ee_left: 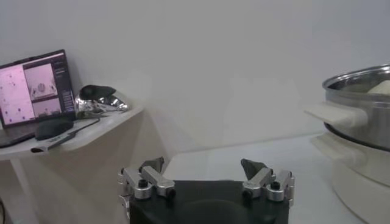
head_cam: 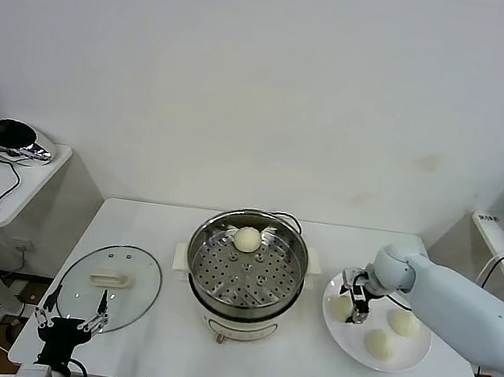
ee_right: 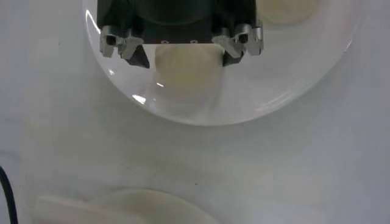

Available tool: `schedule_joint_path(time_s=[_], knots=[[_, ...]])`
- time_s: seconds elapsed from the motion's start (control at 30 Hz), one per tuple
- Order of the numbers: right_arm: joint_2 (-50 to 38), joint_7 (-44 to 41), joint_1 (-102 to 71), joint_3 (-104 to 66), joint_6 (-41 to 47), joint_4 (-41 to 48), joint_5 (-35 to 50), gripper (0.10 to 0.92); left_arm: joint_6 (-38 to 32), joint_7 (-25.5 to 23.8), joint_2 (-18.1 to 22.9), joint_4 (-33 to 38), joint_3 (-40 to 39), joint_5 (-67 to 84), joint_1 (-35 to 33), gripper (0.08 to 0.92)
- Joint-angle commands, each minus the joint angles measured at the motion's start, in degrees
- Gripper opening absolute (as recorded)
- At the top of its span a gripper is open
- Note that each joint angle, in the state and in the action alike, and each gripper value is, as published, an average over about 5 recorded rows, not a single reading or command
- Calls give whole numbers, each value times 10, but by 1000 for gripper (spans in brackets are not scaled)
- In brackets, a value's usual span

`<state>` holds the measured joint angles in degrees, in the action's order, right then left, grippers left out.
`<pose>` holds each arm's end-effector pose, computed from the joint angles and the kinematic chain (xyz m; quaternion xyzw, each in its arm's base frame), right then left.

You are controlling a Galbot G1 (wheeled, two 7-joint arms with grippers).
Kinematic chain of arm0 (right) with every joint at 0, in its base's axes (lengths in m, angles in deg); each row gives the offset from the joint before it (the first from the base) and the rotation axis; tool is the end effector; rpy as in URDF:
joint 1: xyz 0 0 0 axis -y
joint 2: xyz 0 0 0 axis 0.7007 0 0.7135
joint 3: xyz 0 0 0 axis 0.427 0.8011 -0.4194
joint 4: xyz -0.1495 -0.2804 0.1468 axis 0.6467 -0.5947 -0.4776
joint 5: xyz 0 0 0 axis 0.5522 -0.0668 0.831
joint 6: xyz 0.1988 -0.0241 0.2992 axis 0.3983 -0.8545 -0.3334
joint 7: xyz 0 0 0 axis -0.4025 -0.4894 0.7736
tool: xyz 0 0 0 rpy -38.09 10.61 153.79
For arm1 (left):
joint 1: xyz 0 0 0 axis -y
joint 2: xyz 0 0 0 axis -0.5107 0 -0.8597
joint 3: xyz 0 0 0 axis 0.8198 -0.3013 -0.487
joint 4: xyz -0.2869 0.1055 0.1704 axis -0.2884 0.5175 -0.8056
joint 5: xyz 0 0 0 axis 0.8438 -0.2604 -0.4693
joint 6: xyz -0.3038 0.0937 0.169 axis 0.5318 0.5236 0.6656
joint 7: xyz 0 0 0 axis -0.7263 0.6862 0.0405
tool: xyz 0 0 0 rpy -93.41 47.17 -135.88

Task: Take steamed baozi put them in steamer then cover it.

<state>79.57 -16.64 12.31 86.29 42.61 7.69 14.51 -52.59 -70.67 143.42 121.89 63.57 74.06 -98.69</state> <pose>0.5053 -0.1053 -0.2461 0.5039 -0.5232 0.5614 0.3964 0.1439 0.0906 -0.3180 0.0804 -0.9877 -0.1034 0.0851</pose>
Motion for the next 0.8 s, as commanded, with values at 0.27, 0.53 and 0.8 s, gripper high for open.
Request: schedule_joint_path(time_s=[0.27, 0.53, 0.8], knots=[[-89, -31, 112, 34, 17, -83, 71, 585, 2, 0, -4, 2, -3, 1, 7, 823], [-120, -42, 370, 179, 49, -151, 196, 594, 4, -1, -9, 2, -6, 7, 15, 823], [-8, -8, 534, 278, 136, -220, 359, 598, 4, -2, -15, 5, -7, 12, 18, 823]])
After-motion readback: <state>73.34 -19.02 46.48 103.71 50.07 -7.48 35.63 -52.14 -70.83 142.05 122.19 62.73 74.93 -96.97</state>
